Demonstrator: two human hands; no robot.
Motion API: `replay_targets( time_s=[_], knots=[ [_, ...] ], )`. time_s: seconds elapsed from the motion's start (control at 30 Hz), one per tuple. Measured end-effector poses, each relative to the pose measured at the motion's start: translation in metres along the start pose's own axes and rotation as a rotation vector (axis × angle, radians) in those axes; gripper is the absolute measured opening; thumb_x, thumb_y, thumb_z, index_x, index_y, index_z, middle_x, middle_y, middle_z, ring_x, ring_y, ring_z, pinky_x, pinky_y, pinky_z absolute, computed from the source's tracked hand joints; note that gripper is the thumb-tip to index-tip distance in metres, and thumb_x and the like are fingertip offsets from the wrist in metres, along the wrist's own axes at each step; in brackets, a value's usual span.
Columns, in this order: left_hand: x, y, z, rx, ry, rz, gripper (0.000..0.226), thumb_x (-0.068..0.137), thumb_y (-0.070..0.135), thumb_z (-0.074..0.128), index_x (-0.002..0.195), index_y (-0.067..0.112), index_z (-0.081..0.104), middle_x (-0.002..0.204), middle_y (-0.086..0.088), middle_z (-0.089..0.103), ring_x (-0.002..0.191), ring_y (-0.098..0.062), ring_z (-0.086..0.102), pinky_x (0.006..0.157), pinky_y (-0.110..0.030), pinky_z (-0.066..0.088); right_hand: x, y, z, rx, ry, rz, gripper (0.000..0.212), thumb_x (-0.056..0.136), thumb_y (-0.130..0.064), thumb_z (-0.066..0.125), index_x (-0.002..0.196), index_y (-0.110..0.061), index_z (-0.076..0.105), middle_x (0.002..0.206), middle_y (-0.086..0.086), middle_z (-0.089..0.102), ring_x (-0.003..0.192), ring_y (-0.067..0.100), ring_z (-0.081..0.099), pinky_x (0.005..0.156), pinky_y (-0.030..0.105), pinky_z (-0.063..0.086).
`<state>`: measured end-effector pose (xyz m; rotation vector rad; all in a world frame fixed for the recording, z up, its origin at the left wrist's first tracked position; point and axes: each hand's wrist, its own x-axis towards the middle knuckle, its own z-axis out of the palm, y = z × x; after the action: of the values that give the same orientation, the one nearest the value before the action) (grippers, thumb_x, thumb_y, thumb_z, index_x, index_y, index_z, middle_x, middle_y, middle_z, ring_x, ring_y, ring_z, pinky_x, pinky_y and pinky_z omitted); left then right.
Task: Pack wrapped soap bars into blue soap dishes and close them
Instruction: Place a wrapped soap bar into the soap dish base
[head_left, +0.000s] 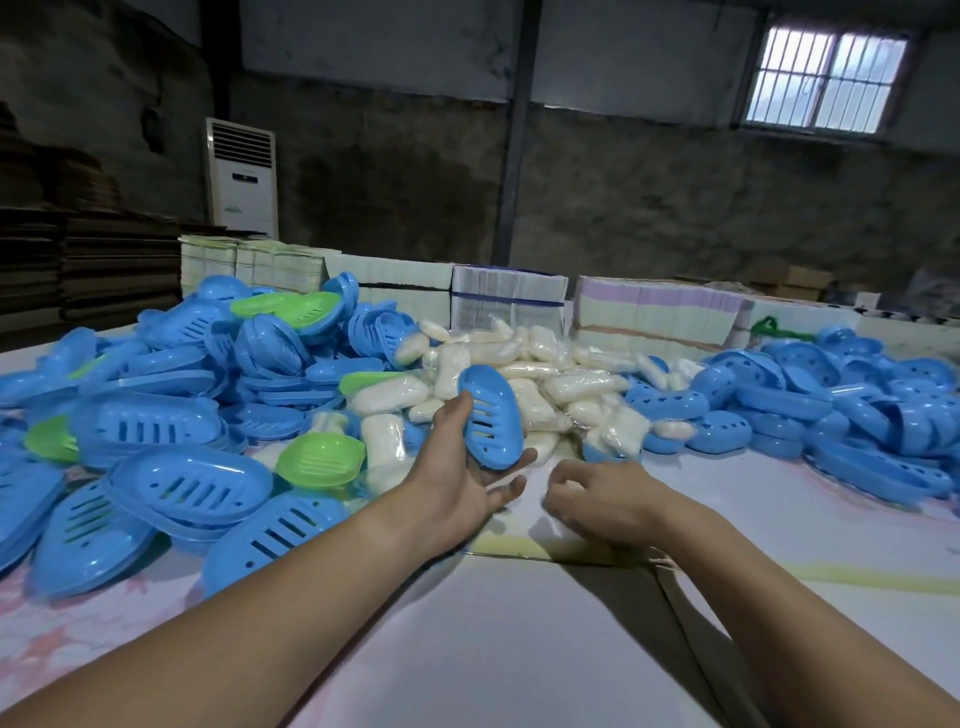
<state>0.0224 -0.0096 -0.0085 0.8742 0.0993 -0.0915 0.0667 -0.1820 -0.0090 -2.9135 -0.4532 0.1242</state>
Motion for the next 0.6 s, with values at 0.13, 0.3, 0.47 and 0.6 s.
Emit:
replay_targets(
  time_s=[0.13, 0.3, 0.47, 0.6],
  knots=[
    [0.000, -0.007, 0.003, 0.067, -0.017, 0.030, 0.043, 0.102, 0.049, 0.044, 0.141, 0.031, 0.050, 0.122, -0.006, 0.066, 0.090, -0.026, 0.067, 0.066, -0.034, 0.047, 0.002, 0.010, 0.004, 0.031, 0.178, -0.060, 0.020, 0.086, -0.052, 0.055, 0.096, -0.038, 0.046, 0.091, 0.000, 0.058, 0.096, 0.021, 0.051, 0.085, 0.037, 0.047],
    [0.000, -0.010, 0.002, 0.106, -0.058, 0.081, 0.028, 0.103, 0.045, 0.045, 0.130, 0.042, 0.054, 0.110, -0.004, 0.064, 0.091, -0.027, 0.060, 0.066, -0.036, 0.045, -0.013, 0.013, -0.015, 0.587, 0.357, -0.266, 0.013, 0.088, -0.037, 0.058, 0.098, -0.042, 0.051, 0.068, -0.005, 0.049, 0.057, 0.002, 0.044, 0.064, 0.032, 0.039],
    [-0.005, -0.019, 0.009, 0.133, -0.169, 0.066, 0.033, 0.104, 0.043, 0.043, 0.136, 0.047, 0.051, 0.125, -0.001, 0.067, 0.090, -0.022, 0.066, 0.070, -0.039, 0.051, -0.027, -0.009, -0.009, 0.595, 0.229, -0.440, 0.026, 0.077, -0.037, 0.057, 0.100, -0.049, 0.053, 0.081, -0.024, 0.057, 0.077, 0.003, 0.049, 0.075, 0.022, 0.041],
    [-0.008, -0.027, 0.015, 0.111, -0.204, 0.063, 0.034, 0.105, 0.040, 0.043, 0.138, 0.046, 0.049, 0.127, -0.001, 0.069, 0.103, -0.024, 0.068, 0.075, -0.044, 0.057, -0.031, -0.011, -0.012, 0.522, 0.232, -0.506, 0.044, 0.072, -0.032, 0.056, 0.113, -0.049, 0.051, 0.096, -0.027, 0.054, 0.086, 0.000, 0.048, 0.076, 0.019, 0.041]
  ],
)
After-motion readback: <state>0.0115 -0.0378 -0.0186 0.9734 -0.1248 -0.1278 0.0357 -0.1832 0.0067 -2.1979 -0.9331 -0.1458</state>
